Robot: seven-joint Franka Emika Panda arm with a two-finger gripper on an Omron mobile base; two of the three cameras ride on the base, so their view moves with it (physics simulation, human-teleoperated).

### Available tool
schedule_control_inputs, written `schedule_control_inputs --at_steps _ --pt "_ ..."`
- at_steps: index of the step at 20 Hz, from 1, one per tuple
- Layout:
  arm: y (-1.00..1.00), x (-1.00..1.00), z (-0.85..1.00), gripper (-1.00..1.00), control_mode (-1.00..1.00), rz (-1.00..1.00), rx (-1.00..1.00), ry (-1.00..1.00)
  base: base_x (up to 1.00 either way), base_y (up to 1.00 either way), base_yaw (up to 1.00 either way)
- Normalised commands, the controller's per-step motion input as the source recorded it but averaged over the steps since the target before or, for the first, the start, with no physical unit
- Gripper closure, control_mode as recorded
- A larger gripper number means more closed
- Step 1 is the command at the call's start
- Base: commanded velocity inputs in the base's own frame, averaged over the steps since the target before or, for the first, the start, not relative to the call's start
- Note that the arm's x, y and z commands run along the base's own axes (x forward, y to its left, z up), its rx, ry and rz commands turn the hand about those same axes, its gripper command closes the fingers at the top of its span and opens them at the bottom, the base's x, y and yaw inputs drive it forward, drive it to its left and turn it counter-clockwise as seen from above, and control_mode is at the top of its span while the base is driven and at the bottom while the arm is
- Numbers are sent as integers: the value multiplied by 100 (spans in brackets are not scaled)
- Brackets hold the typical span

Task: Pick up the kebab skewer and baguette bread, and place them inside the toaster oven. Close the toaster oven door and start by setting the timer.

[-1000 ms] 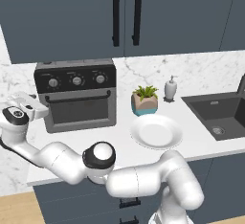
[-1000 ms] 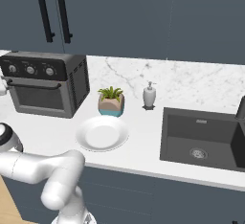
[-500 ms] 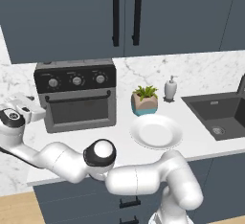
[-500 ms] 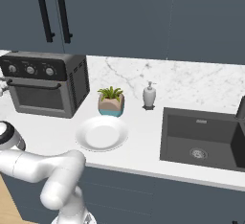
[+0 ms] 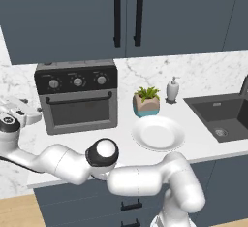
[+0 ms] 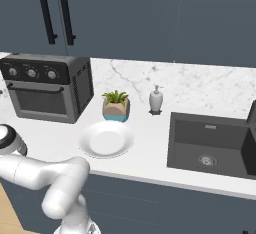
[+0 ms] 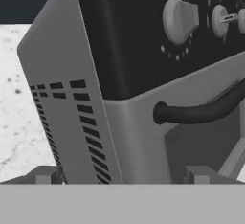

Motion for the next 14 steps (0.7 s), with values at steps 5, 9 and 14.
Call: schedule_control_inputs --at_steps 5,9,14 --pt "-25 -46 28 -100 -100 28 0 0 0 0 0" --pt "-50 -61 16 -100 -100 27 0 0 0 0 0" --pt "-80 -29 18 -100 -100 22 0 0 0 0 0"
